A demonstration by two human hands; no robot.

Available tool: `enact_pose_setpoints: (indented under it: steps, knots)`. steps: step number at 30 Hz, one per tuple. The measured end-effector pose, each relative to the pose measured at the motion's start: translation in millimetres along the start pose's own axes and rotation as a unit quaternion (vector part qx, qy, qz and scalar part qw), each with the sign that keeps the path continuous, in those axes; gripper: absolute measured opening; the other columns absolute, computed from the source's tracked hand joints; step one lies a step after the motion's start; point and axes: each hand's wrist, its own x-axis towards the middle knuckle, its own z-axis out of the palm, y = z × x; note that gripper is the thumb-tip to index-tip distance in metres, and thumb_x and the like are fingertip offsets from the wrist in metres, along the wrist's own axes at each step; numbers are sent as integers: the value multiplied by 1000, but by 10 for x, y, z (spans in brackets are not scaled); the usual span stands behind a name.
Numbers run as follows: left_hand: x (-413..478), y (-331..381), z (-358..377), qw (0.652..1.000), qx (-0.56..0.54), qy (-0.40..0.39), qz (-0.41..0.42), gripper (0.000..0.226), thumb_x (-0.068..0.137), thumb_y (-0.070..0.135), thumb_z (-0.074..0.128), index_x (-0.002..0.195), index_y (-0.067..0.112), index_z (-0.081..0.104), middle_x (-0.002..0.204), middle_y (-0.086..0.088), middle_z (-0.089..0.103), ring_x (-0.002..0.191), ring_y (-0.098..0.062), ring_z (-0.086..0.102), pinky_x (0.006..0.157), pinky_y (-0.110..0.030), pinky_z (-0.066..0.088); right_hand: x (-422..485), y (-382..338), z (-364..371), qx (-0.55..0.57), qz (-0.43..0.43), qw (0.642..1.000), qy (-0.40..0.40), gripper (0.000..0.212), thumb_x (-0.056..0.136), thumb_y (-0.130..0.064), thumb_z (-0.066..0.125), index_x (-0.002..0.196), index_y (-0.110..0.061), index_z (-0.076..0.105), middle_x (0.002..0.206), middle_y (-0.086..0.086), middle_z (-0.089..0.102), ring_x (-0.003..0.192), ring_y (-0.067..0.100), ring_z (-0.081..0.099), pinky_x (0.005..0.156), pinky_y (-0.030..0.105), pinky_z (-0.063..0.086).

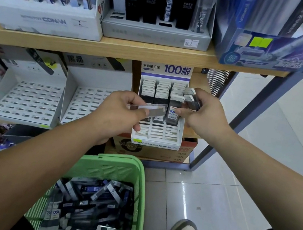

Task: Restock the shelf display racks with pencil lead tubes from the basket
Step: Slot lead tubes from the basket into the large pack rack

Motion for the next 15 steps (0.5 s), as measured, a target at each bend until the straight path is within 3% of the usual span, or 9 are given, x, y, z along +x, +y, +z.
enact_pose_setpoints:
  steps: [6, 9, 11, 15]
  knots:
    - [-4, 19, -27, 1000, -1, 13, 10, 8, 95, 14, 73, 101, 19, 70, 79, -6, 64, 51, -10, 62, 49, -26, 44, 34, 12, 9, 3, 19, 1000, -5, 33, 83, -12, 84, 106, -29, 69, 98, -11, 75, 98, 13, 71, 85, 43, 62]
    - [0, 15, -34, 1000, 5, 17, 17, 11, 94, 13, 74, 101, 19, 69, 83, -6, 64, 51, -10, 64, 49, -27, 45, 49, -11, -28, -2, 10, 1000, -8, 32, 84, -7, 82, 110, -22, 70, 99, -5, 75, 88, 3, 68, 74, 15, 56]
    - [3, 17, -36, 1000, 11, 17, 19, 12, 94, 13, 74, 103, 18, 69, 86, -9, 66, 48, -8, 62, 50, -27, 45, 53, -19, -37, -26, 2, 1000, -12, 30, 84, -7, 82, 107, -21, 69, 98, -5, 74, 83, -2, 66, 70, 8, 52]
    - [-7, 17, -22, 1000, 12, 16, 22, 12, 95, 14, 74, 105, 18, 68, 90, -15, 66, 45, -7, 59, 51, -27, 45, 51, 16, 44, -112, -13, 994, 7, 30, 82, -20, 83, 106, -28, 67, 96, -10, 71, 93, 16, 66, 84, 41, 59]
